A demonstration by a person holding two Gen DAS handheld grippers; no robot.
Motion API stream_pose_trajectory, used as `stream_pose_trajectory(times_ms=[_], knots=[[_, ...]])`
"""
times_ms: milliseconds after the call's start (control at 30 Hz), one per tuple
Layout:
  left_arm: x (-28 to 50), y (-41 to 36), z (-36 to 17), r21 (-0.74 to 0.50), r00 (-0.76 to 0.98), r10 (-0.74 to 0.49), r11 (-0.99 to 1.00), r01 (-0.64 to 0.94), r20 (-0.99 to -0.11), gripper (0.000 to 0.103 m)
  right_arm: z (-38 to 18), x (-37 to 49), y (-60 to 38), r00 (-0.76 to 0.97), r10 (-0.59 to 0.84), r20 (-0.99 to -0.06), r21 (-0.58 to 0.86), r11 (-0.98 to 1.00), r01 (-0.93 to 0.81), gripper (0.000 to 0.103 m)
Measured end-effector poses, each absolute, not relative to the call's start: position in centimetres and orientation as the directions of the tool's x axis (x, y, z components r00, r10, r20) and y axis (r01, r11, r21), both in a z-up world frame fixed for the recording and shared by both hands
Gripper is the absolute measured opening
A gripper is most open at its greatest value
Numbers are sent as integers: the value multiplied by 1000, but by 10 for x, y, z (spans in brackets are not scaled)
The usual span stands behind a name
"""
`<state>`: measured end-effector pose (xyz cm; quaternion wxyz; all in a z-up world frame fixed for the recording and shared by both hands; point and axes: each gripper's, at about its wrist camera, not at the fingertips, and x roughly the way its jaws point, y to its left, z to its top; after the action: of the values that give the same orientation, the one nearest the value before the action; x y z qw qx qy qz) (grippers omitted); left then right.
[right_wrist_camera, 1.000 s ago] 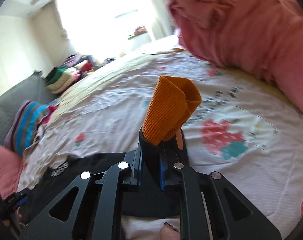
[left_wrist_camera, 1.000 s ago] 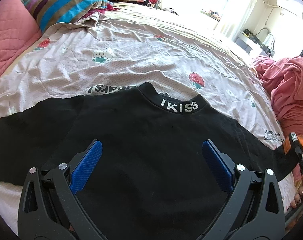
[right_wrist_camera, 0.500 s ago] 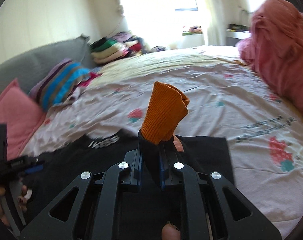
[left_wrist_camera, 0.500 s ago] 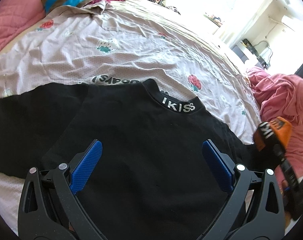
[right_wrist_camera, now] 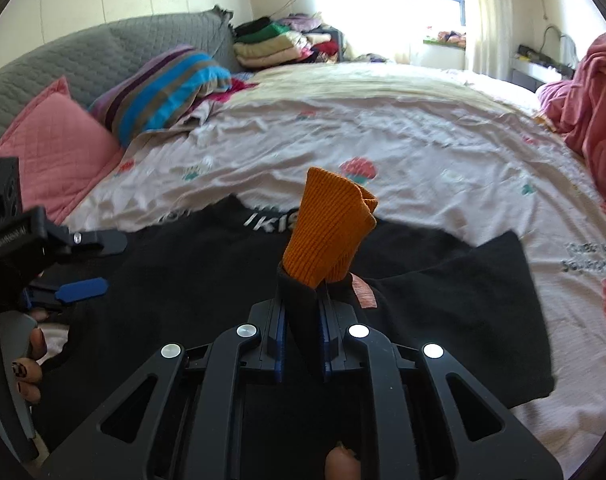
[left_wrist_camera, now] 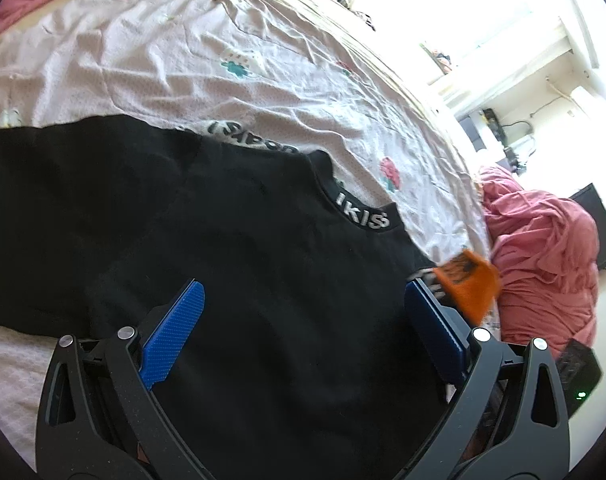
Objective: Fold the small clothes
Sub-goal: 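Close the right tool on the orange cuff and lift it, then carry the sleeve across the body with the right tool while the left tool takes the cuff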
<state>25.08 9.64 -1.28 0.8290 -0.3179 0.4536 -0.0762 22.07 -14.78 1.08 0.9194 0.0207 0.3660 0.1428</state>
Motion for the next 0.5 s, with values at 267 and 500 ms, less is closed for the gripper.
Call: stream_pose_trajectory(times_ms=[267,500], knots=[[253,89,-20,-640,554,-478,756,-135,-681,94,1,215,-134,650,325,-687,176,942,-286,23],[256,78,-33,-690,521,-551,716,-105,-652,94,10,197,-136,629,391,-672,199,914,-354,36]])
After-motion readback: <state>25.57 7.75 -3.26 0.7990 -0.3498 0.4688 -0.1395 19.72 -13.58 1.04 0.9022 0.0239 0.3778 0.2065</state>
